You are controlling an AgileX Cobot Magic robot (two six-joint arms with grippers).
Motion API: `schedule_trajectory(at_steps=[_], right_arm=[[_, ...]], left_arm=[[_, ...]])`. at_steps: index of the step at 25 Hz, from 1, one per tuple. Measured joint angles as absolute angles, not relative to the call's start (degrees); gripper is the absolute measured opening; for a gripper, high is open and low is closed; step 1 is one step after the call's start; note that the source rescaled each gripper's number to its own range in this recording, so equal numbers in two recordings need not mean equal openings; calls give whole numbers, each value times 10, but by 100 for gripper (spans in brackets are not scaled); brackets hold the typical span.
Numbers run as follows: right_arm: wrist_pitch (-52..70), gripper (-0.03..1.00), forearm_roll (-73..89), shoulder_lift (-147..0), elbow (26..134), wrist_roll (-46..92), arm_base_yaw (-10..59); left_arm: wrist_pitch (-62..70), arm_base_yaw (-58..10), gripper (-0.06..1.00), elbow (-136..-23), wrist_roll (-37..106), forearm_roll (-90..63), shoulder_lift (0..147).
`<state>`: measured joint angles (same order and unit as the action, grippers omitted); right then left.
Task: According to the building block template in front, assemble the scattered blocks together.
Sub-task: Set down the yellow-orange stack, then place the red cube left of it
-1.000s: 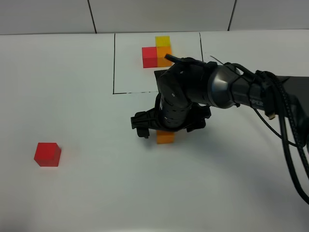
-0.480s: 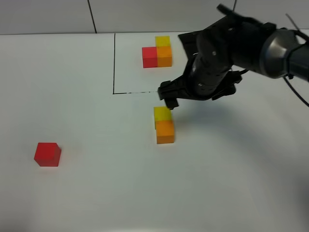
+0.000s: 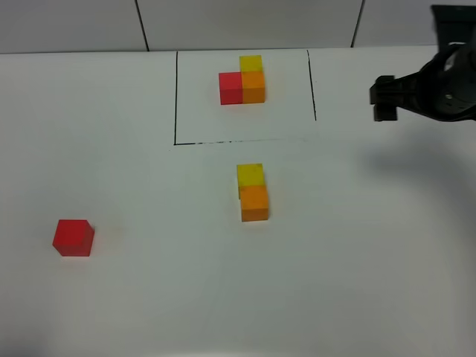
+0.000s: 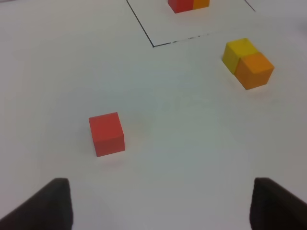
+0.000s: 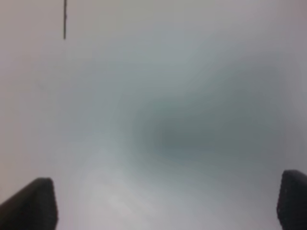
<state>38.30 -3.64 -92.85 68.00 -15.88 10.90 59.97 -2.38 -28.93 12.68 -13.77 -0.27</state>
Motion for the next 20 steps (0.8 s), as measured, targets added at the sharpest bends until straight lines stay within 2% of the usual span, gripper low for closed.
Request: schedule_trajectory(at_steps=[7, 20], right_arm=[[407, 94, -54, -755, 614, -148, 88], [441, 94, -48, -381, 389, -160, 88]], left_arm=[[600, -24, 70, -289, 127, -138, -3], [600, -24, 70, -289, 127, -138, -3]])
